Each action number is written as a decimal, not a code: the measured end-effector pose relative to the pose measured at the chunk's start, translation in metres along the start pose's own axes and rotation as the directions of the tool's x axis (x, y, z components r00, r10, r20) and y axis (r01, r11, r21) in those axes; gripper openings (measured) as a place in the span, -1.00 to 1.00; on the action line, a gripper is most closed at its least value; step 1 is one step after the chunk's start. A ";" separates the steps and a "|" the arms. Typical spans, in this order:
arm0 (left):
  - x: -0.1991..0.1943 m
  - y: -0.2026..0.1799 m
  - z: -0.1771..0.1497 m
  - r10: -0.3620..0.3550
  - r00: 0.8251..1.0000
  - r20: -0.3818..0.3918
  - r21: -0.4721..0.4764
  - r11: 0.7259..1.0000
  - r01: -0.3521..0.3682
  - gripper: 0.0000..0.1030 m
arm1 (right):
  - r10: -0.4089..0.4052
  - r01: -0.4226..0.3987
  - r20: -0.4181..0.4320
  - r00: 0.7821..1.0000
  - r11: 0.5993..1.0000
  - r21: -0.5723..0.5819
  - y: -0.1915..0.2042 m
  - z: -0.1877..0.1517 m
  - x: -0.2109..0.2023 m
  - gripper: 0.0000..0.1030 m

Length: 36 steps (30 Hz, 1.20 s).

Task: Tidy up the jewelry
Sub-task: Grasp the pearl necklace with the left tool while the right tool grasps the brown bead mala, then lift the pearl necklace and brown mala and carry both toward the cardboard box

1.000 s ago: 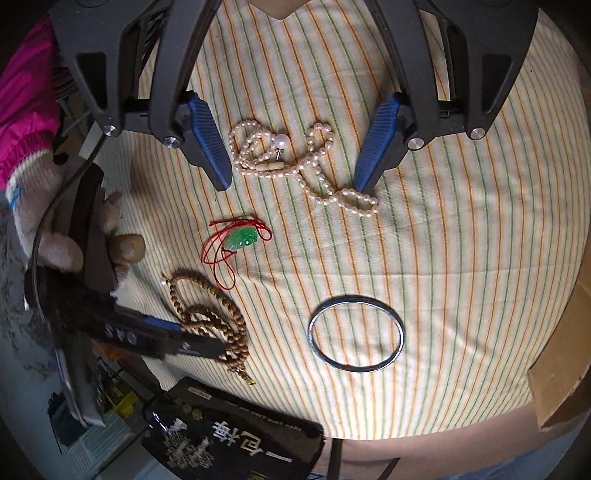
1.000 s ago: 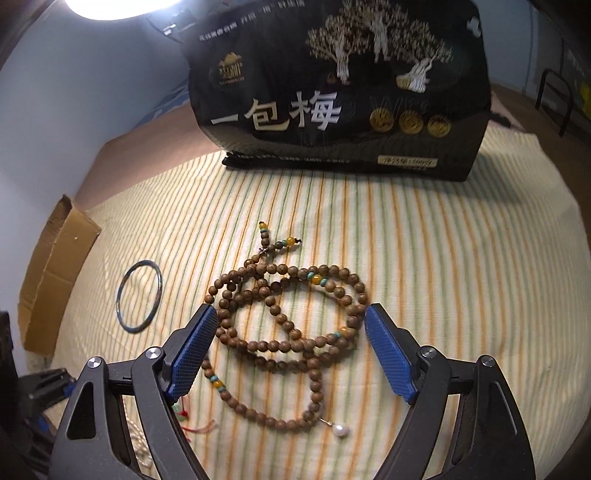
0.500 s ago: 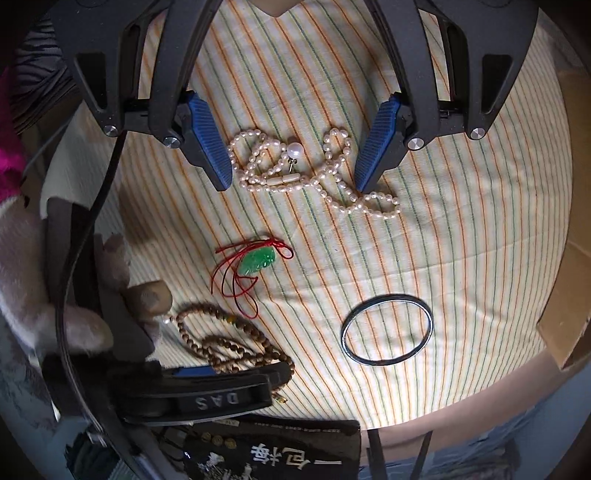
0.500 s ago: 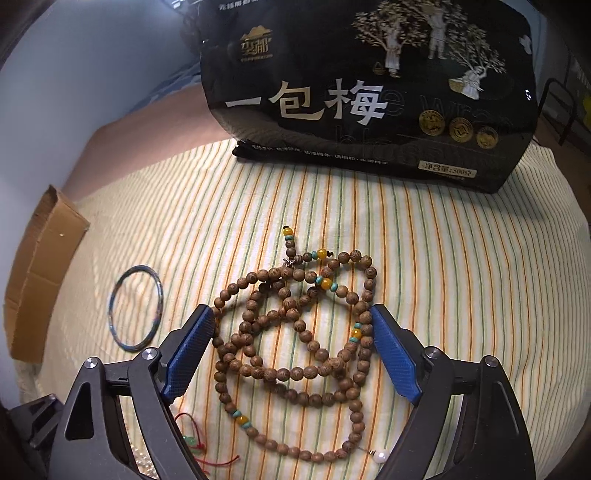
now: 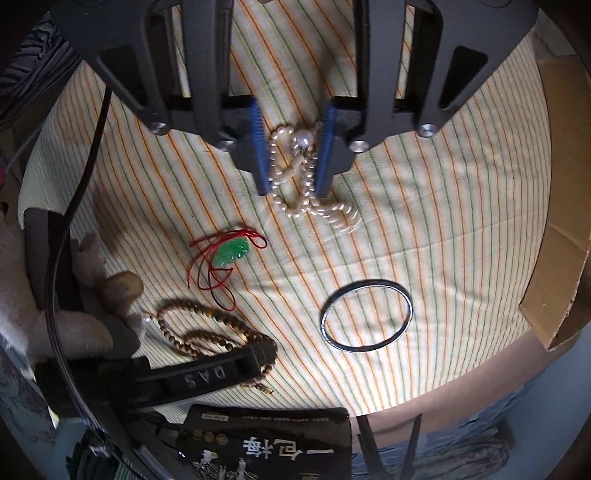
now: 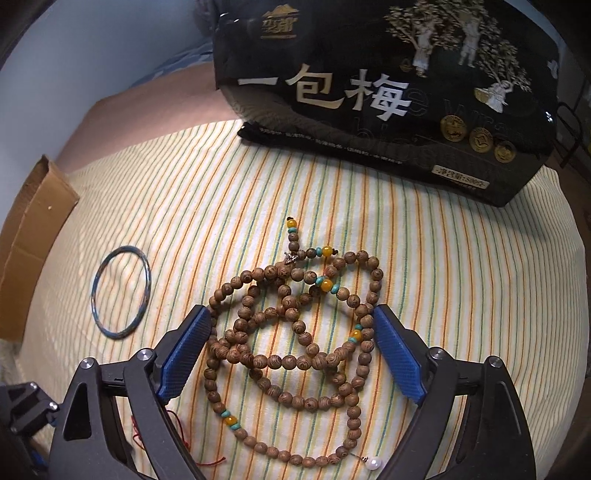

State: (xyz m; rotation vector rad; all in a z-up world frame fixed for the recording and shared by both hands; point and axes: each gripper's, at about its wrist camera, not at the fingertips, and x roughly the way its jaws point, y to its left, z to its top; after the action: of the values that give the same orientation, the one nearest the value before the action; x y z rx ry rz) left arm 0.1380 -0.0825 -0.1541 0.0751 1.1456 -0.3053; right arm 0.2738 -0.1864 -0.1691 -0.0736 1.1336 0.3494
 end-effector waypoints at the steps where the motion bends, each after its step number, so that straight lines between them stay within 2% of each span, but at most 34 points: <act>1: -0.001 0.005 0.001 -0.010 1.000 -0.002 -0.011 1.000 0.010 -0.66 | -0.001 0.001 0.000 1.000 1.000 -0.005 -0.001 0.000 0.000 0.74; 4: -0.001 0.013 0.005 -0.036 0.999 -0.005 -0.049 0.998 0.036 -0.80 | -0.007 0.007 0.002 1.000 1.000 -0.015 0.001 -0.002 0.001 0.72; 7: -0.001 0.020 0.008 -0.060 0.998 -0.003 -0.076 0.995 0.059 -0.80 | -0.012 0.012 0.003 1.000 1.000 -0.022 0.003 -0.004 0.002 0.61; 9: -0.004 0.019 0.005 -0.063 0.998 0.000 -0.082 0.995 0.062 -0.81 | -0.009 0.009 0.010 1.000 1.000 -0.030 0.003 -0.006 -0.001 0.33; 10: -0.005 0.021 0.005 -0.059 0.998 0.003 -0.084 0.995 0.059 -0.83 | -0.029 0.030 0.011 1.000 0.999 -0.031 0.002 -0.006 -0.002 -0.02; 12: -0.010 0.022 0.005 -0.059 0.998 0.013 -0.091 0.994 0.060 -0.86 | -0.042 0.042 0.009 0.999 0.998 -0.051 0.002 -0.006 -0.003 -0.20; 14: -0.017 0.023 0.002 -0.063 0.998 0.024 -0.099 0.993 0.065 -0.87 | -0.037 0.037 0.011 0.999 0.998 -0.052 0.002 -0.007 -0.004 -0.67; 22: -0.044 0.039 0.006 -0.081 0.992 0.095 -0.150 0.984 0.095 -0.90 | -0.038 0.040 0.027 0.999 0.998 -0.047 0.004 -0.008 -0.019 -0.72; 26: -0.065 0.049 0.004 -0.094 0.985 0.144 -0.177 0.977 0.119 -0.91 | -0.024 0.027 0.074 0.997 0.999 -0.037 0.006 -0.007 -0.042 -0.79; 36: -0.101 0.072 0.007 -0.116 0.963 0.244 -0.219 0.961 0.171 -0.91 | -0.003 0.014 0.172 0.985 0.998 -0.062 0.012 -0.005 -0.096 -0.79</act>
State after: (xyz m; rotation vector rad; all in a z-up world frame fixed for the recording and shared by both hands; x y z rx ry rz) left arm 0.1258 0.0047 -0.0665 -0.2517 0.9510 -0.2952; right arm 0.2299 -0.1988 -0.0833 -0.1019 0.9518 0.3771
